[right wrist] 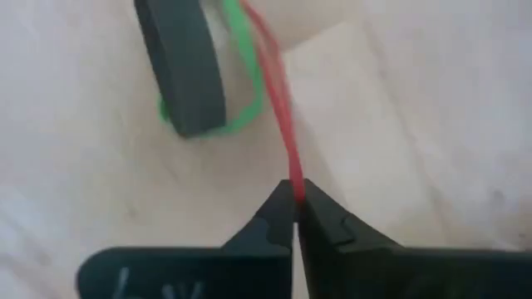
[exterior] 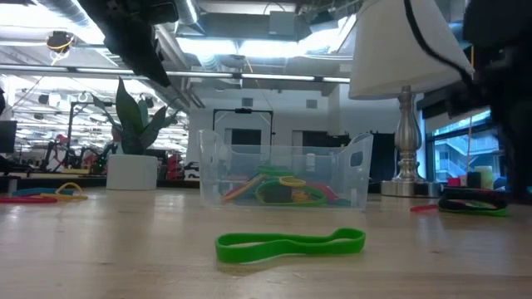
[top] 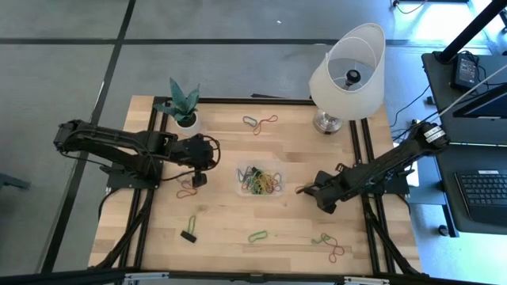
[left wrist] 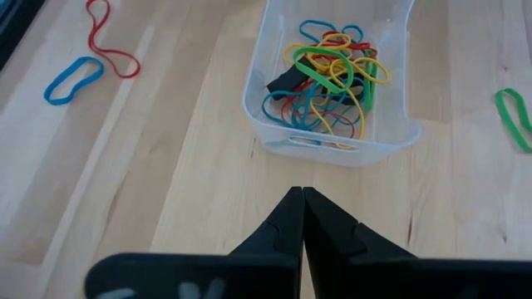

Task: Pick and place rubber bands into bin
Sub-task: Put the red rubber band into the transparent bin

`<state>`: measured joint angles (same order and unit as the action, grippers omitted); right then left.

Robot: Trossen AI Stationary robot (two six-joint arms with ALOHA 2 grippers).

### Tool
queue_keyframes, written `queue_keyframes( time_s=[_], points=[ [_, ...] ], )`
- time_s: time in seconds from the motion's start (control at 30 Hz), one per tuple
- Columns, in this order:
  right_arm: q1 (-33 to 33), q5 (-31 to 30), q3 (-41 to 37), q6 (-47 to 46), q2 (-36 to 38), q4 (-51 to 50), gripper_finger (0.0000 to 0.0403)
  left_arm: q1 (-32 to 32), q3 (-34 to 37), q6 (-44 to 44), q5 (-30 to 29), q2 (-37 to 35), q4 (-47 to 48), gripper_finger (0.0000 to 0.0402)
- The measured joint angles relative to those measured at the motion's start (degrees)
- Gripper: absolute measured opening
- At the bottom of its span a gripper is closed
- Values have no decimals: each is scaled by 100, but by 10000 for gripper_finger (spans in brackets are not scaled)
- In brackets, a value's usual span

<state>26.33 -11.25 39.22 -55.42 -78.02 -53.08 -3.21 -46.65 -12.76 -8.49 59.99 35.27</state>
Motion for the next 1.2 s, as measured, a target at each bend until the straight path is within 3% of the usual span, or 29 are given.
queue_keyframes(
  time_s=[0.27,0.57,0.73,0.9,1.2],
  points=[
    [13,-319,1467,-192,377,-2003,4,-1,0,-1,0,0,-84,3],
    [0,-1595,2925,-296,773,-2442,4,-1,0,-1,0,0,-84,3],
    [-202,-2192,3659,244,633,-2007,2,-1,0,1,2,0,-79,3],
    [-661,-2230,4027,1388,336,-938,2,-1,0,104,62,0,-77,3],
    [-1461,-1213,4259,2665,-718,498,1,-1,0,535,64,-4,64,3]
  ],
)
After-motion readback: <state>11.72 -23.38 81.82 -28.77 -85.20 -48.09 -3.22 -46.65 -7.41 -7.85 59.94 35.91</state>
